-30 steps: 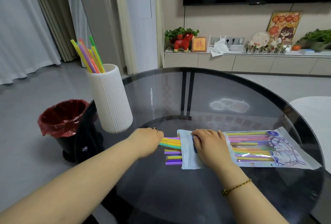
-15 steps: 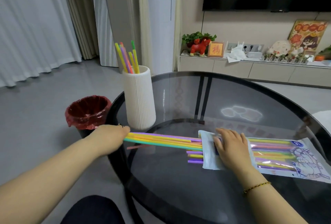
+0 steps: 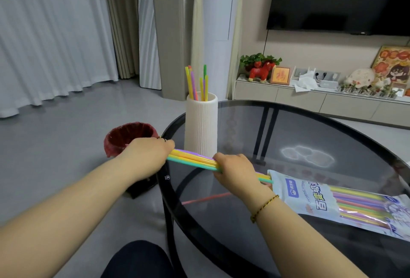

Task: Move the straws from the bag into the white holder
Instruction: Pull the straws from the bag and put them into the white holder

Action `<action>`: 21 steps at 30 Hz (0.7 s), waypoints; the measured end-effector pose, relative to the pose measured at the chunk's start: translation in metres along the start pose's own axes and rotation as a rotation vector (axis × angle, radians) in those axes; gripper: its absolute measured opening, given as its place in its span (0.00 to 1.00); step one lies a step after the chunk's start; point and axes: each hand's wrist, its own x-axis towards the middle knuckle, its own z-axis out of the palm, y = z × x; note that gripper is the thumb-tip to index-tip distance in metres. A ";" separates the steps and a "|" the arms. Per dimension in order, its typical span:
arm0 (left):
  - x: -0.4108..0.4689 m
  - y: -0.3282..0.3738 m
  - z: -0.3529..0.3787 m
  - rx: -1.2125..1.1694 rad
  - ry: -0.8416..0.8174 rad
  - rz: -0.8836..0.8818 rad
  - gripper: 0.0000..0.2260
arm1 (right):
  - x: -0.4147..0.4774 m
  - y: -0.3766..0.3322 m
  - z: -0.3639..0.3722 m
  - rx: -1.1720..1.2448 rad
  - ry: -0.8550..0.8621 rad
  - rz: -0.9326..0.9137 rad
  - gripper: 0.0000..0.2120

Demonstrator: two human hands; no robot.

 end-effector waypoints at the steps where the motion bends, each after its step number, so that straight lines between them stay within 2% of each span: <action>1: -0.003 -0.001 -0.003 0.007 0.049 0.003 0.06 | 0.001 -0.003 -0.001 0.006 -0.013 0.009 0.09; 4: -0.008 -0.006 -0.009 0.010 0.501 0.109 0.18 | 0.004 -0.005 -0.003 0.089 -0.037 0.032 0.01; 6: -0.011 -0.006 -0.006 -0.179 0.746 0.053 0.26 | 0.005 -0.002 -0.001 0.213 -0.008 0.109 0.06; 9: -0.015 0.008 -0.004 -0.576 0.922 -0.083 0.24 | 0.006 0.001 -0.004 0.648 0.087 0.270 0.07; 10: -0.014 0.016 -0.005 -0.786 0.894 -0.151 0.24 | 0.007 0.000 -0.008 0.800 0.122 0.308 0.08; 11: -0.012 0.025 -0.009 -1.030 0.794 -0.210 0.26 | 0.006 -0.001 -0.011 0.921 0.140 0.323 0.09; 12: -0.007 0.033 -0.015 -1.282 0.621 -0.234 0.30 | 0.005 -0.005 -0.014 1.004 0.139 0.311 0.11; 14: 0.007 0.047 -0.028 -1.686 0.316 -0.186 0.34 | 0.003 -0.015 -0.019 1.100 0.103 0.245 0.12; 15: 0.016 0.053 -0.036 -1.825 0.255 -0.154 0.30 | 0.002 -0.020 -0.020 1.118 0.076 0.218 0.12; 17: 0.029 0.062 -0.053 -1.969 0.257 -0.100 0.16 | 0.002 -0.030 -0.020 1.124 0.045 0.194 0.14; 19: 0.038 0.069 -0.064 -1.926 0.302 -0.080 0.06 | 0.002 -0.035 -0.022 1.140 0.054 0.190 0.15; 20: 0.040 0.073 -0.069 -1.909 0.310 -0.074 0.03 | 0.002 -0.035 -0.025 1.156 0.066 0.197 0.15; 21: 0.042 0.075 -0.072 -1.895 0.320 -0.065 0.06 | 0.003 -0.034 -0.027 1.169 0.080 0.202 0.15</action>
